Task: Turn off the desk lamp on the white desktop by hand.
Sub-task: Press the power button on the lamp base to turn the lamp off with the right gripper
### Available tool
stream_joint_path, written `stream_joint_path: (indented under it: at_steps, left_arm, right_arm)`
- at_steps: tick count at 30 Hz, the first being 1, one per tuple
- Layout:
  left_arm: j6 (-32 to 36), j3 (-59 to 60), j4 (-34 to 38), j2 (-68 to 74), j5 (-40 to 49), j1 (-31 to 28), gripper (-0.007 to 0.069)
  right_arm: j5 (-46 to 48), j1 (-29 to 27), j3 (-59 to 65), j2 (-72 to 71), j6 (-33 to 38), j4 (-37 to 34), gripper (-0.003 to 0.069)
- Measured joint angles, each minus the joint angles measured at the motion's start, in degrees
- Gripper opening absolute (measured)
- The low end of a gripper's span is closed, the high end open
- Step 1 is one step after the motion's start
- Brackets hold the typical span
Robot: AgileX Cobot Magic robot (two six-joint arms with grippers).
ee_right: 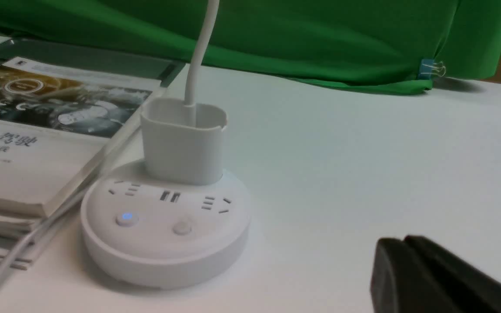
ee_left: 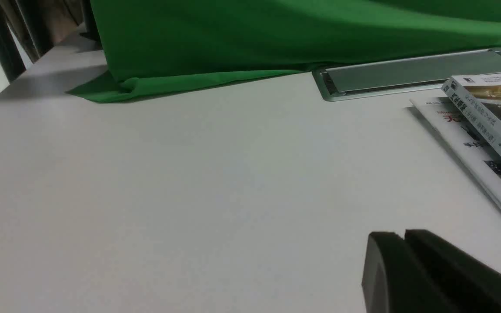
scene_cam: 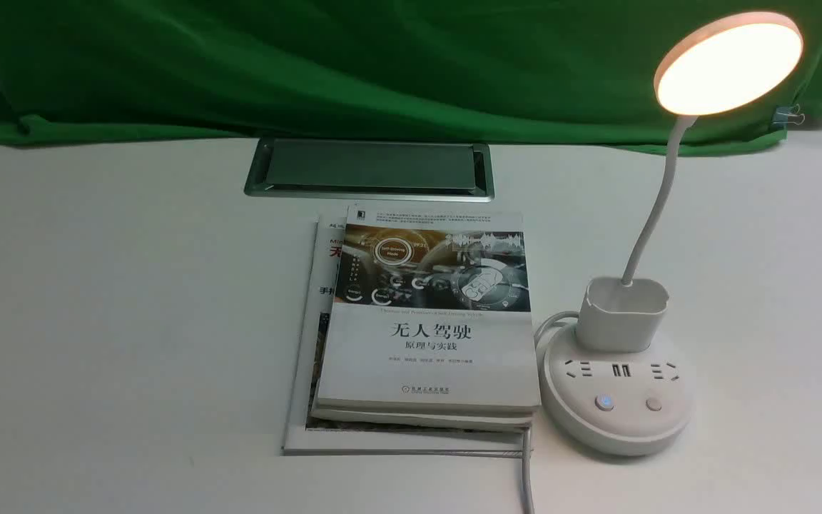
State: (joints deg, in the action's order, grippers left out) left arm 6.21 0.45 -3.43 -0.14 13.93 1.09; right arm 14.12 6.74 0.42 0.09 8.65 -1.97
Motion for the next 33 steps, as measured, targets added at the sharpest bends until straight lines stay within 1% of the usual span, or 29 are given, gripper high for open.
stream_joint_path:
  at_steps: [26,28,30,31,32,33]
  left_arm:
    - [-0.13,0.0,0.0,0.0,0.0,0.0,0.002]
    - [-0.13,0.0,0.0,0.0,0.0,0.0,0.002]
    - [-0.08,0.0,0.0,0.0,0.0,0.0,0.002]
    - [-0.08,0.0,0.0,0.0,0.0,0.0,0.002]
    - [-0.08,0.0,0.0,0.0,0.0,0.0,0.002]
    - [-0.08,0.0,0.0,0.0,0.0,0.0,0.002]
  right_arm:
    - [-0.74,0.0,0.0,0.0,-0.09,-0.06,0.0048]
    - [-2.33,0.0,0.0,0.0,-1.44,-0.56,0.0048]
    - [-7.84,0.0,0.0,0.0,-9.13,-3.5,0.0048]
    - [-8.37,0.0,0.0,0.0,-9.85,-3.5,0.0048]
    - [-12.87,0.0,0.0,0.0,-18.62,-4.84,0.0048]
    - [-14.97,0.0,0.0,0.0,-22.25,-5.16,0.0048]
